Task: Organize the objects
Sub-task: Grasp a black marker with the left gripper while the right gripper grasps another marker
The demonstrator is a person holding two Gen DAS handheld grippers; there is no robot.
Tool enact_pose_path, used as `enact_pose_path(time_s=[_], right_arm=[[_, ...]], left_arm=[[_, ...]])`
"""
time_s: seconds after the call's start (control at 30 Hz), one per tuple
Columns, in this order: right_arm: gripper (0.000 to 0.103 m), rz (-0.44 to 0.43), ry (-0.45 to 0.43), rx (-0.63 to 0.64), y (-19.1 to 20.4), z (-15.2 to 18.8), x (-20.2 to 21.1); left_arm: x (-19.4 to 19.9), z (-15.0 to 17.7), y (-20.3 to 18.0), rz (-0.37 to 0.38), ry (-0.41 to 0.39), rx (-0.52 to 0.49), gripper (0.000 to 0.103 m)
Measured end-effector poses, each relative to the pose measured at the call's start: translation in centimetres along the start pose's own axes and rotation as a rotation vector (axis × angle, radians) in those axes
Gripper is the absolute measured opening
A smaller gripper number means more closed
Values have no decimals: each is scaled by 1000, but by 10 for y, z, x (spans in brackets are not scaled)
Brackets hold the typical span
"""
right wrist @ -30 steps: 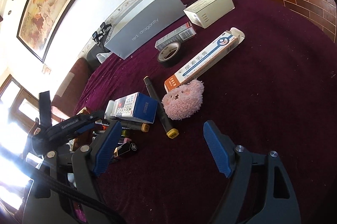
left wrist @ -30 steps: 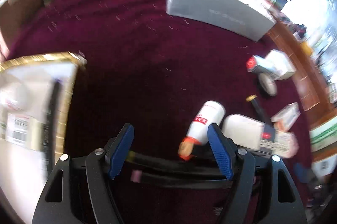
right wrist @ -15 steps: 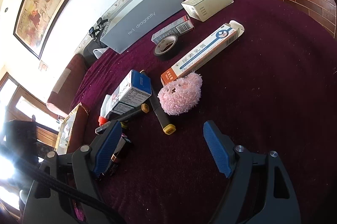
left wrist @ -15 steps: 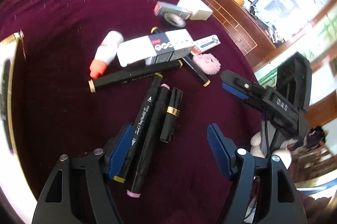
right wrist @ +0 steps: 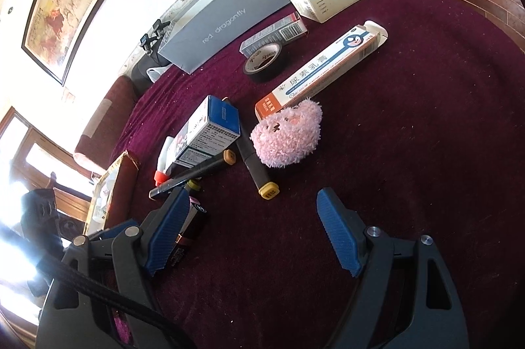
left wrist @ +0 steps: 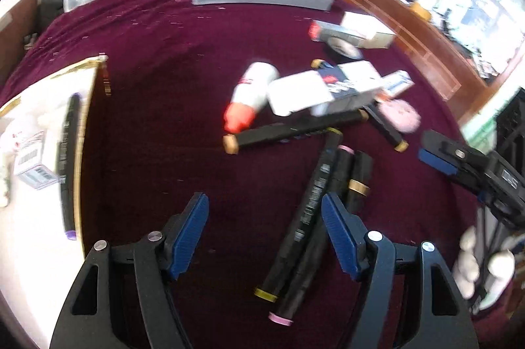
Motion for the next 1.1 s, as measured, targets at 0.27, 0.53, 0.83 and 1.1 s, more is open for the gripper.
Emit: enact_pose_path(time_s=[0.27,0.53,0.83,1.1], right_arm=[[80,14,1,7,0,1,0],[80,14,1,9,0,1,0],[81,24,3,23,1,2,0],[81,27,4,26,1,1,-1]], left_arm=[[-5,20,-16,45,48,7,64],[12,25,-48,95,16,-42,64],[6,19,-15,28,13,46,64],[6,9,2,-100,-50,0,56]])
Point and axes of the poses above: each gripper's, at about its wrist camera, not at the fingertips, and x roughly against the way its jaws point, y to its left, z to its underside, the point moved 9 cm from there along -x, roughly the way its jaws point, and after that the axes turned 9 degrees about x, right-handed, at the moved point
